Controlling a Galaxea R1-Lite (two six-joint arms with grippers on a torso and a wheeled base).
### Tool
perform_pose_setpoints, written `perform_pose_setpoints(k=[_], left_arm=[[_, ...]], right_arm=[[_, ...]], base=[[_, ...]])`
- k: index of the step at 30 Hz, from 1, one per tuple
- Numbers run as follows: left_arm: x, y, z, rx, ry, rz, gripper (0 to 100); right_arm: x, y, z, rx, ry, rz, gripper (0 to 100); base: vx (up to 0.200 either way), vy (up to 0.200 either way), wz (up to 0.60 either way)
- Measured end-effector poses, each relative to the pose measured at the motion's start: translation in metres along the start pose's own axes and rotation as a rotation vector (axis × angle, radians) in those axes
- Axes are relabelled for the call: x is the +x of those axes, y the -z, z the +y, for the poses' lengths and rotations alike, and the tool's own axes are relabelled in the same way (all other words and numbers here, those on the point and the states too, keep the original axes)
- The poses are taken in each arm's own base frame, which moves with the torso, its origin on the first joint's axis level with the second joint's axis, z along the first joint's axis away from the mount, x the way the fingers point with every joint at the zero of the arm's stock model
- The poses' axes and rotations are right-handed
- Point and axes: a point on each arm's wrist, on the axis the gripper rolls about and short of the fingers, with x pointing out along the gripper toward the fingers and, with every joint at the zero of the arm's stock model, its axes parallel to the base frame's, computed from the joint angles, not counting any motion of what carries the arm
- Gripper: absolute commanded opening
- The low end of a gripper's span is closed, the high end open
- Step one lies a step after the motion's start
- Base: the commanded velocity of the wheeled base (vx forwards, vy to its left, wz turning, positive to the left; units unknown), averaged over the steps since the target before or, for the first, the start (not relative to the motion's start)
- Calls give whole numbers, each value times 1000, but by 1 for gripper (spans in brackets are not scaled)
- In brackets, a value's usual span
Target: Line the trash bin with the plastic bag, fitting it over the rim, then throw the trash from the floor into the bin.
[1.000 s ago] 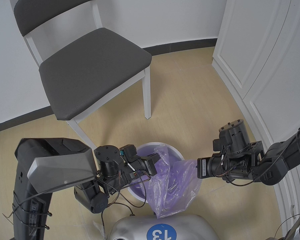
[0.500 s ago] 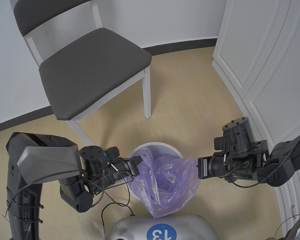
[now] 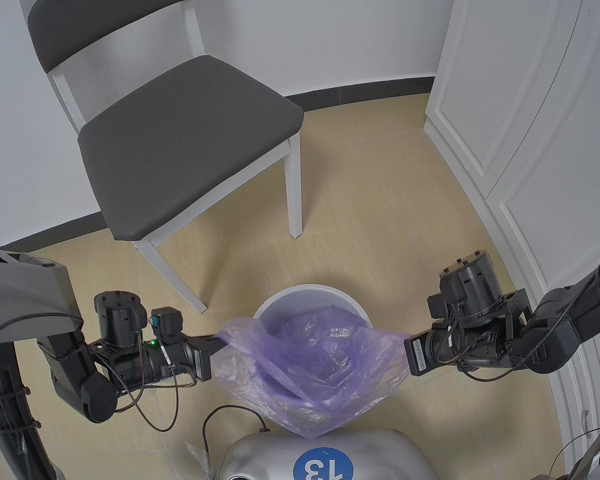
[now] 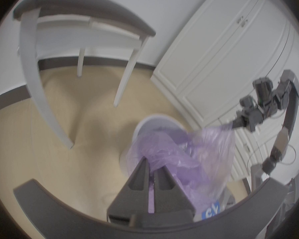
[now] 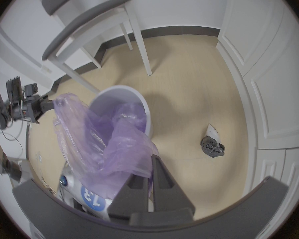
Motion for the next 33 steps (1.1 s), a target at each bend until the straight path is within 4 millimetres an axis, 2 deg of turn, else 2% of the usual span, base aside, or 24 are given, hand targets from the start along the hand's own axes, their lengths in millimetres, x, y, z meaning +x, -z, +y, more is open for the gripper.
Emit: perform_pose_setpoints(k=[5,12,19,23,24,28,33], left_arm=[[-2,11,6,7,-2,31,0],[8,18,14,63,-1,-67,0],[21,39,23,37,15,-24,0],[20,41,28,15,37,-23,0],[19,40,29,9,44,-28,0],[17,35,28,3,53,-43,0],[16,32,27,4,57,-52,0]], right_arm=[[5,17,0,-53,22,63,0],[12,37,0,-100,25,97,0],[36,50,1,-114,17,49,0],[45,61,0,-132,16,79,0],[46,63,0,-141,16,87,100],[45,65,-2,-174,14,101,100],[24,63,-5,-223,9,91,100]], base=[[0,0,0],[0,0,0],[0,0,0],[0,0,0],[0,0,0],[0,0,0],[0,0,0]])
